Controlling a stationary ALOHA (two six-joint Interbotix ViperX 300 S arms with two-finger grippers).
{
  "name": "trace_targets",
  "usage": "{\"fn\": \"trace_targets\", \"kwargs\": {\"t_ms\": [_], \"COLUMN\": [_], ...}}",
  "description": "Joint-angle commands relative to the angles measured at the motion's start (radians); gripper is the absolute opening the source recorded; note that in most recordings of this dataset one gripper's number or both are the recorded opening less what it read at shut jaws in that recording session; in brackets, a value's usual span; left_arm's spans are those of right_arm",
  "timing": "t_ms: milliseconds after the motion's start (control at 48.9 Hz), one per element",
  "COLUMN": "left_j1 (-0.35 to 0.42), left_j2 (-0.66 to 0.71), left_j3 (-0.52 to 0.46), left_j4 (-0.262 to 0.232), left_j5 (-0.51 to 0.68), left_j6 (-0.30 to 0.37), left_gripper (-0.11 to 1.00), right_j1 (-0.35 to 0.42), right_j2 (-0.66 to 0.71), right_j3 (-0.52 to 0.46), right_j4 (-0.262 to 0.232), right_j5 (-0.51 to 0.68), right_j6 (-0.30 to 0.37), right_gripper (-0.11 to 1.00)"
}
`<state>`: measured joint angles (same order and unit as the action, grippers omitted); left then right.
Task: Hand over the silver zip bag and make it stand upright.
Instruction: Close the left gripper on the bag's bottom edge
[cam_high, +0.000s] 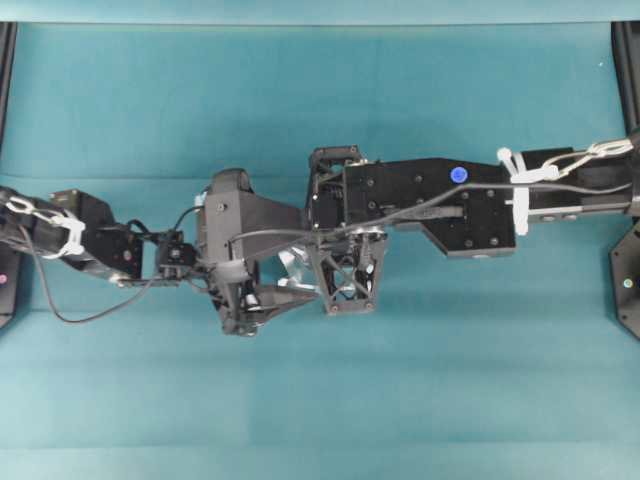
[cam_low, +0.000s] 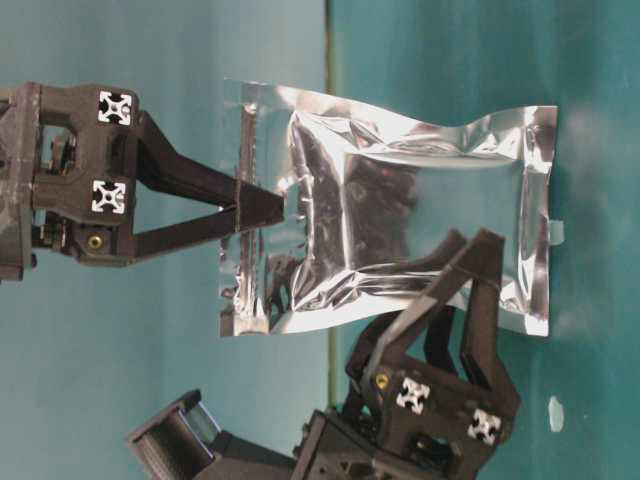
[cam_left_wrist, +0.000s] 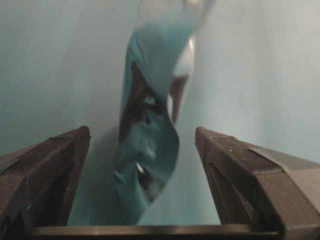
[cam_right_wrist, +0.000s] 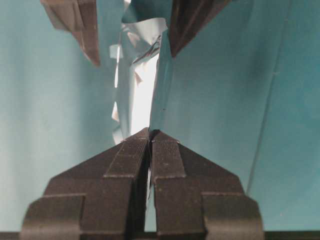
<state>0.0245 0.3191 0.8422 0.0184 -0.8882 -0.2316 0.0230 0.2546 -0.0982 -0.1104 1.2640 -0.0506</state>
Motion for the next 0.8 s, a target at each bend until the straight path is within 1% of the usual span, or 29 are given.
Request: {"fn": "trace_targets", "kwargs": {"t_ms": [0, 327, 777], "left_j1": [0.011, 0.017, 0.017], "left_j2": [0.005, 0.035, 0.038], "left_j3": [-0.02, -0.067, -0.071], "left_j4": [0.003, 0.002, 0.003], "left_j5": [-0.011, -0.008, -0.003], "left_j6": [0.0, 0.0, 0.0], "left_gripper": [0.91, 0.89, 0.86], "right_j1": [0.003, 0.006, 0.011], "right_j2": [-0.011, -0.011, -0.011], "right_j3": [-0.006, -0.003, -0.002], "right_j4": [0.0, 0.0, 0.002], "right_j5": [-0.009, -0.011, -0.011], "right_j6": [0.006, 0.008, 0.008], "right_gripper": [0.03, 0.03, 0.03]}}
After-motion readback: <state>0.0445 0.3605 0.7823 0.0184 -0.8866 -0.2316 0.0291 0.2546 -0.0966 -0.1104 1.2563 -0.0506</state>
